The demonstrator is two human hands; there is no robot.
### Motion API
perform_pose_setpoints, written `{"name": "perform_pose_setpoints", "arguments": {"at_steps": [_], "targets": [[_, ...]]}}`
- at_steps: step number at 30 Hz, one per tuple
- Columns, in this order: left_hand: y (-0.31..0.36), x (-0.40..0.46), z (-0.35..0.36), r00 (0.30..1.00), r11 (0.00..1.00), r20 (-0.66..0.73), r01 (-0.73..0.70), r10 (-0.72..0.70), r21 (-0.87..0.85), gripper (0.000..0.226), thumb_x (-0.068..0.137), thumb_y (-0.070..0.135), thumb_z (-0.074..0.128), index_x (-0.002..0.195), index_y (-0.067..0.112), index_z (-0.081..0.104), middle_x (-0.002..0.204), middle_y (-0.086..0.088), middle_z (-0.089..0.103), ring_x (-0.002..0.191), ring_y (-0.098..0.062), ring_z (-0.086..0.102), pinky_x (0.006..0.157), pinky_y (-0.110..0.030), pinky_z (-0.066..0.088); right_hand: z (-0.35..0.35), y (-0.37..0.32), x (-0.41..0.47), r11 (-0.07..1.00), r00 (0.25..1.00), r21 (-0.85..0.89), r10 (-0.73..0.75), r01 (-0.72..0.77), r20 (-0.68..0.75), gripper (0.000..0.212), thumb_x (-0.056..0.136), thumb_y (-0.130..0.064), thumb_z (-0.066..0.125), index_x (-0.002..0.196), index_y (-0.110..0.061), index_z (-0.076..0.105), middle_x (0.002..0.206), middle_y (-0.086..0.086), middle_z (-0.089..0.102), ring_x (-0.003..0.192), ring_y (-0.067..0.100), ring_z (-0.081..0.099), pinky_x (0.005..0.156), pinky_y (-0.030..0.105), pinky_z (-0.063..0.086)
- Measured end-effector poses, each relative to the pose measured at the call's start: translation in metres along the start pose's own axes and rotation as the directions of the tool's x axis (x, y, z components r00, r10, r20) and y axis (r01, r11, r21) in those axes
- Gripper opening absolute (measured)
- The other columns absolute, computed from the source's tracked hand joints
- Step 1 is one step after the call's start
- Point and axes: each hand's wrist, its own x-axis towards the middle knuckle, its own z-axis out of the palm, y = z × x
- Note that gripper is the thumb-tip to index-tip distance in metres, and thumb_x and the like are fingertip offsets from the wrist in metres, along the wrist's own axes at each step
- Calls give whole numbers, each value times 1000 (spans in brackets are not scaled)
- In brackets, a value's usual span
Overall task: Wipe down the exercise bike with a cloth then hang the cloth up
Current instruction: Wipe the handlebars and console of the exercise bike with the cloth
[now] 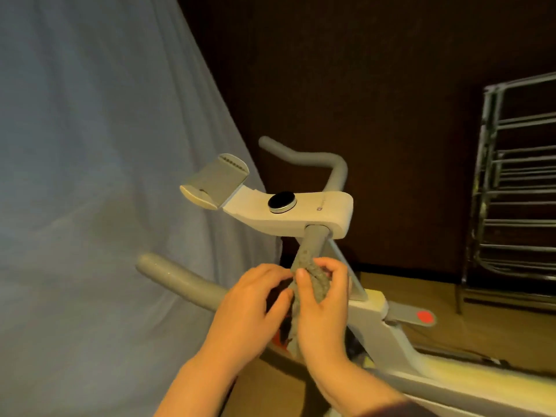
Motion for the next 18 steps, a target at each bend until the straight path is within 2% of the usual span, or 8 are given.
{"name": "perform_pose_setpoints", "arguments": {"at_steps": [2, 4, 8, 11, 14, 16, 18], "targets": [[-8, 8, -9, 993, 997, 88, -73, 76, -37, 28, 96, 33, 52, 123, 30, 61, 116, 23, 56, 110, 5, 50, 92, -14, 41, 2, 2, 13, 998, 988, 22, 63, -60, -140, 21, 94, -23, 61, 95, -39, 48, 108, -3, 50, 99, 11, 55, 82, 29, 49], [-15, 20, -11, 987, 992, 110, -112, 119, -61, 27, 97, 28, 53, 122, 31, 62, 115, 24, 54, 107, 8, 49, 86, -8, 39, 7, -3, 23, 989, 954, 71, 144, -129, -265, 15, 96, -22, 57, 96, -34, 47, 110, 1, 50, 97, 13, 54, 81, 32, 49], [-17, 41, -2, 974, 981, 126, -185, 191, -59, 27, 98, 26, 48, 123, 31, 59, 117, 19, 52, 104, 6, 47, 81, -9, 41, 29, 5, -13, 974, 913, 189, 190, -128, -361, 16, 99, -24, 50, 98, -39, 45, 110, -1, 52, 97, 11, 56, 77, 27, 49], [-16, 44, 5, 969, 976, 111, -219, 220, -20, 28, 99, 26, 43, 123, 31, 56, 118, 18, 49, 106, 5, 45, 80, -9, 37, 37, 7, 2, 952, 892, 286, 221, -110, -394, 16, 101, -22, 47, 98, -38, 47, 105, 0, 59, 98, 15, 60, 78, 31, 53], [-14, 41, 8, 971, 969, 83, -232, 225, 89, 34, 97, 23, 41, 127, 31, 54, 120, 16, 51, 108, 1, 46, 77, -14, 36, 37, 9, 23, 941, 878, 309, 263, -142, -399, 15, 101, -23, 48, 98, -37, 50, 102, 0, 62, 99, 19, 63, 85, 41, 54], [-14, 37, 8, 975, 970, 67, -217, 211, 105, 36, 96, 20, 42, 129, 31, 53, 121, 15, 52, 106, 0, 47, 75, -15, 36, 41, 18, 13, 925, 878, 351, 287, -149, -383, 14, 101, -28, 47, 110, -37, 53, 107, 1, 64, 101, 17, 64, 90, 45, 54], [-15, 36, 8, 976, 970, 64, -216, 209, 115, 37, 96, 20, 44, 130, 31, 53, 121, 15, 52, 103, 2, 47, 73, -11, 35, 41, 21, 2, 872, 891, 449, 349, -196, -289, 21, 102, -31, 45, 122, -33, 51, 111, 3, 64, 103, 18, 64, 91, 45, 54]]}}
